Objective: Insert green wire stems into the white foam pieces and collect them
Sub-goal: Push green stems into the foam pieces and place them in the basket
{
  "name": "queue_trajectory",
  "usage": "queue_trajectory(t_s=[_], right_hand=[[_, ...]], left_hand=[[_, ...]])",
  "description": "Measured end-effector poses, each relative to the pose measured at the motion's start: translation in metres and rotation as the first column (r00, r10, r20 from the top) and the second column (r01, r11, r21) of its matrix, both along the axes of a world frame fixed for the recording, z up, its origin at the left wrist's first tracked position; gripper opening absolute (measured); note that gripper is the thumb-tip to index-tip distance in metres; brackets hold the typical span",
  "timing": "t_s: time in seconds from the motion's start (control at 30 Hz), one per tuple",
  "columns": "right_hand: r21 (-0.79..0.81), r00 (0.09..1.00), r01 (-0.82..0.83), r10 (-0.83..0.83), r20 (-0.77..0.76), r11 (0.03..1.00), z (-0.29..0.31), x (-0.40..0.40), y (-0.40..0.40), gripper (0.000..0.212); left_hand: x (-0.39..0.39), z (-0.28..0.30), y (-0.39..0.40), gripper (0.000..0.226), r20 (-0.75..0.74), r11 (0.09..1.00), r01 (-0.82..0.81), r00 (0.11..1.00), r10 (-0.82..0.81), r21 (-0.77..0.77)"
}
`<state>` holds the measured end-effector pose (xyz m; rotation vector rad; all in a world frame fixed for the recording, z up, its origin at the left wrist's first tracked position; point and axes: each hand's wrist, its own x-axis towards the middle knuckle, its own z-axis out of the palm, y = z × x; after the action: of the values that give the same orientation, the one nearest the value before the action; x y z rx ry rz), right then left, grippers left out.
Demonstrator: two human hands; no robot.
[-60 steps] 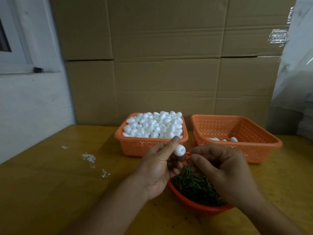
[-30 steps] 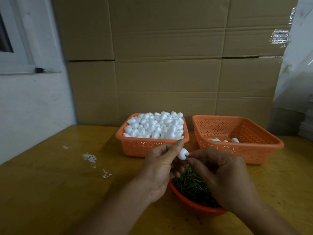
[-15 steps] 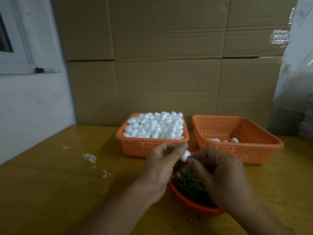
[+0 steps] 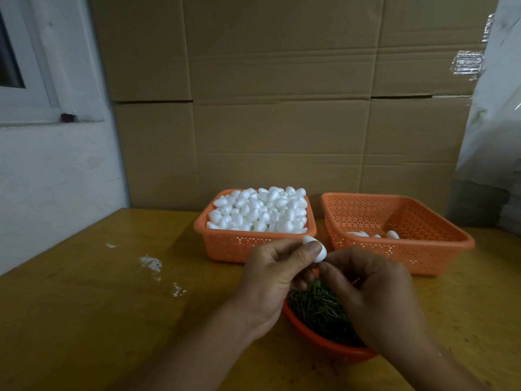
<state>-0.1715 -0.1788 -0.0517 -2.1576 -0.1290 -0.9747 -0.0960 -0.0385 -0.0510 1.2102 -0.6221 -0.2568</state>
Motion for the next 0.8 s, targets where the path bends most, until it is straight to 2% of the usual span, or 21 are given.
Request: queue_trajectory(t_s=[0.17, 0.4, 0.63, 0.8], right_hand=[[0.02, 1.0, 0.003, -0.003, -0.001, 1.0, -0.0016, 0.001, 0.0001, 0.018], [0.071, 1.0, -0.019, 0.018, 0.011, 0.997, -0.0009, 0.0009, 0.0044, 0.02], [0.115, 0.999, -0.036, 0.038, -0.013, 0.993, -0.0019, 0.0005, 0.0059, 0.018], [0.148, 0.997, -0.072, 0.075, -0.013, 0.986, 0.0004, 0.0002, 0.0057, 0.022]], left_hand=[[0.0024, -0.0047, 0.0003, 0.02, 0.206, 0.99, -0.12, 0.973, 0.102, 0.074], [0.0018, -0.004, 0.0017, 0.02, 0.412, 0.977, -0.17, 0.905, 0.104, 0.128], [0.0029, -0.0051, 0.002, 0.021, 0.463, 0.972, -0.191, 0.88, 0.106, 0.139], [0.0007, -0.0049, 0.0007, 0.018, 0.422, 0.977, -0.176, 0.9, 0.109, 0.121]])
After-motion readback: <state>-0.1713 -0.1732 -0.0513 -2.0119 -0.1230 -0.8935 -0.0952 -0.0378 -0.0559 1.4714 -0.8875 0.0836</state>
